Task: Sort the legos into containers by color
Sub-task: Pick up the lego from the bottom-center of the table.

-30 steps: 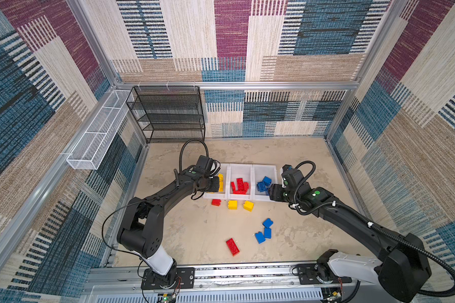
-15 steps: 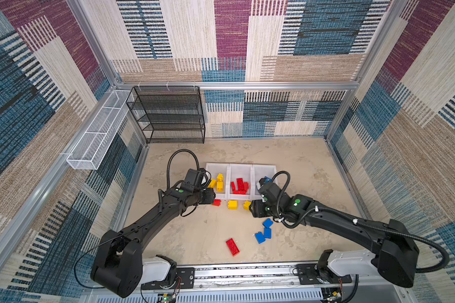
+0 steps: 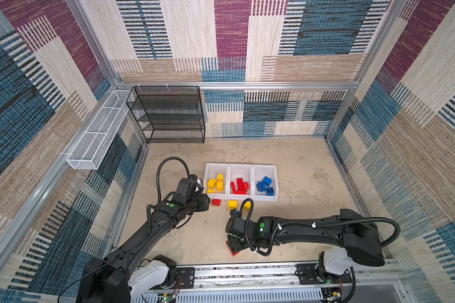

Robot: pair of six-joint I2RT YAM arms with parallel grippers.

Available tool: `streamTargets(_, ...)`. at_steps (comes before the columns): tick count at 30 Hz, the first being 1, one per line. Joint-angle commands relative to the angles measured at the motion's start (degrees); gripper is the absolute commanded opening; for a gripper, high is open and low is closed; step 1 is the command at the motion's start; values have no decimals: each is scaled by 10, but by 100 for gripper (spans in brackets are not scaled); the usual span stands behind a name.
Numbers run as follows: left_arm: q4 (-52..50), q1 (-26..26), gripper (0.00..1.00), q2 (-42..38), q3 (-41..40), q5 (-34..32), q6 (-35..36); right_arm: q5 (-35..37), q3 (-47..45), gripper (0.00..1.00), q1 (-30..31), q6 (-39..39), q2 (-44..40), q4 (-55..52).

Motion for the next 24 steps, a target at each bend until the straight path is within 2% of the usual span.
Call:
streamTargets(1,5,0,50,-15,-7,-10,-21,-3,10,65,8,22,15,-10)
streamTargets(10,21,0,50,-65,-54,1,-64,-5,33,57,13,12,51,-20)
streamTargets(20,16,0,50,-104,-87,-1,-85,8,46,37,13,12,82,-40)
streamTargets(24,15,0,50,-118,-96,-1,-90,8,53,33,14,6,84,-39)
